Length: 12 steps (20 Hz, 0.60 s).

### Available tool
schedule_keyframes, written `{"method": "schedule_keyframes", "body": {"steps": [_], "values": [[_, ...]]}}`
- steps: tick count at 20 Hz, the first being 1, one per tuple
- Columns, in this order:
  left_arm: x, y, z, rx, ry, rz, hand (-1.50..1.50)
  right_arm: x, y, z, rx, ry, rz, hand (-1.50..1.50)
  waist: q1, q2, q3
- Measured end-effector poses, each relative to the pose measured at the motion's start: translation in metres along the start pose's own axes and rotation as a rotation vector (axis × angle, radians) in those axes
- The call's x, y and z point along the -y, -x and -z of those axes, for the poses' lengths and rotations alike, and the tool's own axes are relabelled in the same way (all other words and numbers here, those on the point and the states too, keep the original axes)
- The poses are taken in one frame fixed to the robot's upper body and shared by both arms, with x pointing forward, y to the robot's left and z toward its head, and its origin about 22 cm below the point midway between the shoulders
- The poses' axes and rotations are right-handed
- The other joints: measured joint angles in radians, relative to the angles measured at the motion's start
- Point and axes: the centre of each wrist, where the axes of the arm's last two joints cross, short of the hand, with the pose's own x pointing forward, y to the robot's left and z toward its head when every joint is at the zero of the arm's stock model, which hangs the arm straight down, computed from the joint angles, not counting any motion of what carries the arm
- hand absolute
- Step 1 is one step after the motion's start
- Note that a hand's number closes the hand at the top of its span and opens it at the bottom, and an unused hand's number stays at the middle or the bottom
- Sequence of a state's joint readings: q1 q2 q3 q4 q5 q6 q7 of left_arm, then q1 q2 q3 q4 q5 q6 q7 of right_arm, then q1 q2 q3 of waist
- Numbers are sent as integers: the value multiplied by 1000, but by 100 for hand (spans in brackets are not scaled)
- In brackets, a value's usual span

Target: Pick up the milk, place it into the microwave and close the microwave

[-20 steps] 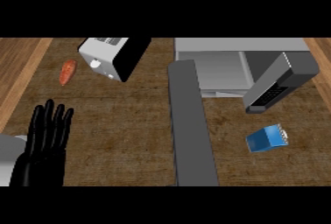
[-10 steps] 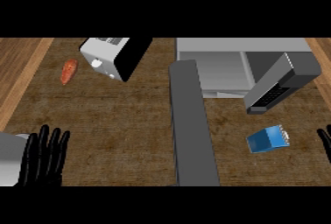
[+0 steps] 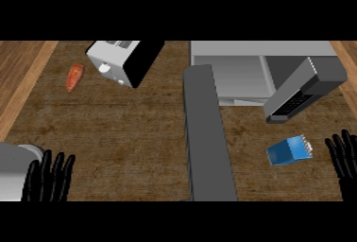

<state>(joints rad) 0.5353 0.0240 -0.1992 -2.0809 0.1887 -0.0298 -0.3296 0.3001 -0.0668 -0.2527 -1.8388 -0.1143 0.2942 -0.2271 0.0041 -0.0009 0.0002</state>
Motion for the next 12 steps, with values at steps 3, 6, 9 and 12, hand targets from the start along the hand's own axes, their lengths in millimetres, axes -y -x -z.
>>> {"method": "schedule_keyframes", "body": {"steps": [3,6,9,12], "values": [[0,6,-3,0,-3,5,-150,0,21,-2,-15,43,-12,-150,0,0,0],[-1,11,-11,-1,-4,8,-150,1,40,7,-32,85,-30,-150,3,1,0],[-8,13,-19,-1,-2,8,-150,8,58,8,-44,116,-55,-150,3,1,0],[-7,12,-21,1,-6,4,-150,14,78,5,-57,126,-70,-150,3,1,0]]}}
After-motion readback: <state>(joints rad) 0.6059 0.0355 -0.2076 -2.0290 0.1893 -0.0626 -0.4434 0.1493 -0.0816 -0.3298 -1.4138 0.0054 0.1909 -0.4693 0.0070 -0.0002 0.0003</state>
